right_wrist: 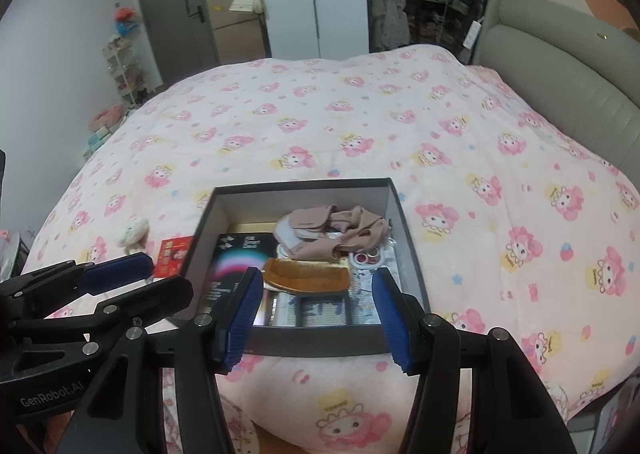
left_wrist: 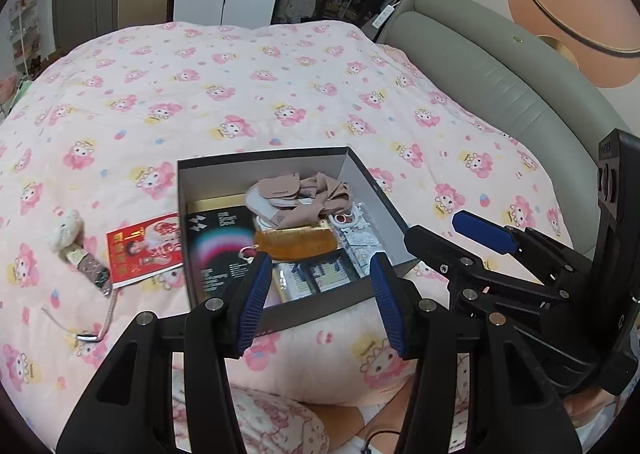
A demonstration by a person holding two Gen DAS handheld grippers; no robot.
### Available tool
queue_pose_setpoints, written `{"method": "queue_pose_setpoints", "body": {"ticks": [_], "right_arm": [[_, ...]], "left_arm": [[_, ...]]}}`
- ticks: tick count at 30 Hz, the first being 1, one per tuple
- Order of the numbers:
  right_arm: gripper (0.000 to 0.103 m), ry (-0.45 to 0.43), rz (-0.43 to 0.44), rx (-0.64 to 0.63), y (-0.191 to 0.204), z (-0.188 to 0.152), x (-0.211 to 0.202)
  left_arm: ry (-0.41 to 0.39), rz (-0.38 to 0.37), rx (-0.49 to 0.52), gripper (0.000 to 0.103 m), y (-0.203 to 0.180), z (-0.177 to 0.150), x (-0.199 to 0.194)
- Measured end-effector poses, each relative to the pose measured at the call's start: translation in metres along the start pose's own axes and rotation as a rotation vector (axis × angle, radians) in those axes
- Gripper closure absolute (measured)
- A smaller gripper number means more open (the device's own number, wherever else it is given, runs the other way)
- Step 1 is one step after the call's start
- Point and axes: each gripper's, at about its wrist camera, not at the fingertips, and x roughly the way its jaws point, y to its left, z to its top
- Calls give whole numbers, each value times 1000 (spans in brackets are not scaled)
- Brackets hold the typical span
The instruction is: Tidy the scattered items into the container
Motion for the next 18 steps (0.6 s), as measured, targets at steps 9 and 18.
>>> {"method": "queue_pose_setpoints", "body": {"ticks": [9, 18], "right_arm": [[50, -17, 11, -57, 41, -3, -12], [50, 20, 66, -153, 103, -8, 1]], "left_arm": [[-27, 26, -36, 51, 31, -16, -29], [-41, 81, -135, 51, 87, -41, -53]]}}
